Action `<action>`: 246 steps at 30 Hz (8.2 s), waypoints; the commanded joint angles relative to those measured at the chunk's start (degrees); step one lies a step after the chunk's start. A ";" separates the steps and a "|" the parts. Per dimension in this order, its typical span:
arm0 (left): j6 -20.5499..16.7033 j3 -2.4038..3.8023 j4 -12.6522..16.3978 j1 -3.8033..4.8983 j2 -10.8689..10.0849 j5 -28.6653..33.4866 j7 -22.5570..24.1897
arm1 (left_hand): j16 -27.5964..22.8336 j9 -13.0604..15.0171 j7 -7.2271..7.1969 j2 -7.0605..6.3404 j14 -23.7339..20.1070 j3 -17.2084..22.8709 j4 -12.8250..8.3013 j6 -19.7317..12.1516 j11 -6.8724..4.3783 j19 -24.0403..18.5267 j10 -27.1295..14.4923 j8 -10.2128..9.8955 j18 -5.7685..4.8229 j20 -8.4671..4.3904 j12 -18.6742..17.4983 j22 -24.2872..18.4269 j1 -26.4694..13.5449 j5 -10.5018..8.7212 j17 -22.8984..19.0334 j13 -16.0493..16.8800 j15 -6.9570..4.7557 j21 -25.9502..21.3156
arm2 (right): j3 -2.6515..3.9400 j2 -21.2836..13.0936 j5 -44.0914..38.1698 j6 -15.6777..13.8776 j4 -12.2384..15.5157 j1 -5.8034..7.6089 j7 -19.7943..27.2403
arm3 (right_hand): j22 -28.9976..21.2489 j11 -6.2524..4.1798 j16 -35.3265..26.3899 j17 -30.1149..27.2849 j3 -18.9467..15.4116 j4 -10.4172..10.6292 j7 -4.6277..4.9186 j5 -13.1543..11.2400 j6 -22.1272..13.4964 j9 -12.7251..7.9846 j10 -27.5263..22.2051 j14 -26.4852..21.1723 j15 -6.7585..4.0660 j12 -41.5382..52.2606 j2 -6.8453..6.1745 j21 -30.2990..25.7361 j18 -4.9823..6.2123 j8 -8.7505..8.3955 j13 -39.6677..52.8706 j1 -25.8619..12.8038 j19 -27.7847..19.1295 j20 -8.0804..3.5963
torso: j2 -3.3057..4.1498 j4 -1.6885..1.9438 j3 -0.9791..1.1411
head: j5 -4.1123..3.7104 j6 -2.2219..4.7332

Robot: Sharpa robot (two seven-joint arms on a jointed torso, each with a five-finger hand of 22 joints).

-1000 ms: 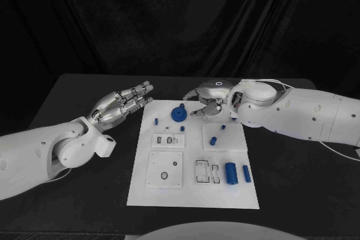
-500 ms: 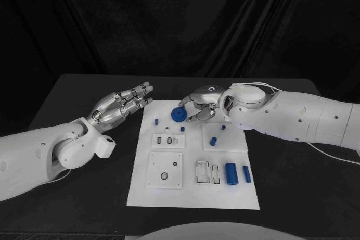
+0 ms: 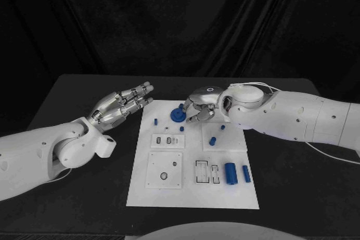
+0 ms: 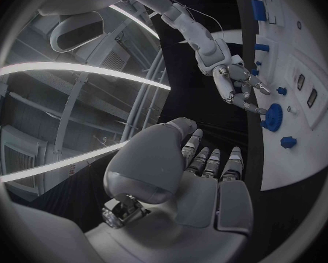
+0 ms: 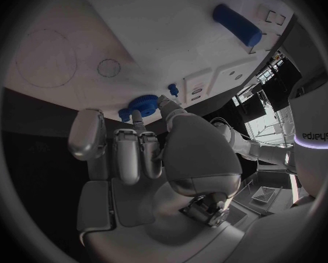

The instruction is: Assemble the parts on the task board

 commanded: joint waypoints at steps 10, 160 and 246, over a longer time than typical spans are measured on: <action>0.85 0.05 0.12 -0.10 -0.06 0.11 4.95 | -0.21 -0.02 0.26 -0.12 -0.02 0.29 0.10 -0.03 0.22 0.04 -0.01 0.17 1.07 0.55 0.27 0.07 -0.35 0.26 -0.09 0.08 0.39 0.24 | 0.02 -0.89 -0.07 -0.18 0.11 -0.17 -0.99 | 6.19 1.23 -0.05 12.63 -0.97 -0.05 1.03 -0.07 7.48 1.97 5.95 5.19 0.81 0.29 0.74 -0.15 0.03 2.84 15.09 0.35 0.31 0.76 | -0.05 -0.01 0.06 | 0.23 0.06; 2.82 0.04 -0.98 -0.89 0.90 0.11 3.08 | -0.21 -0.03 0.43 -0.09 -0.02 1.17 -0.04 -0.11 0.42 0.08 0.02 0.23 1.09 0.81 0.28 0.08 -0.60 0.25 -0.09 0.08 1.13 0.25 | -0.02 -22.66 0.44 -23.69 11.47 -5.99 -0.18 | 7.85 0.15 -3.39 9.49 0.28 -0.95 0.05 10.77 8.16 10.23 5.95 4.58 -0.35 0.29 0.89 -4.44 0.27 8.89 15.09 8.55 1.76 -0.32 | -0.23 -0.46 0.03 | 1.02 -0.49; 4.19 0.04 -2.08 -0.94 2.54 0.11 2.06 | -0.21 -0.01 0.60 -0.04 -0.02 1.59 -0.06 -0.10 0.59 0.04 0.03 0.31 1.09 0.90 0.28 0.06 -0.75 0.26 -0.09 0.09 1.25 0.22 | 0.01 -2.17 -3.18 -8.45 10.23 -7.80 -3.09 | 7.01 1.63 -4.79 8.15 0.85 -2.15 1.76 3.67 -2.15 6.73 5.70 4.12 0.91 0.08 -2.19 -10.08 1.03 1.96 14.87 4.61 0.95 0.81 | -0.27 -0.52 0.02 | 0.42 -1.64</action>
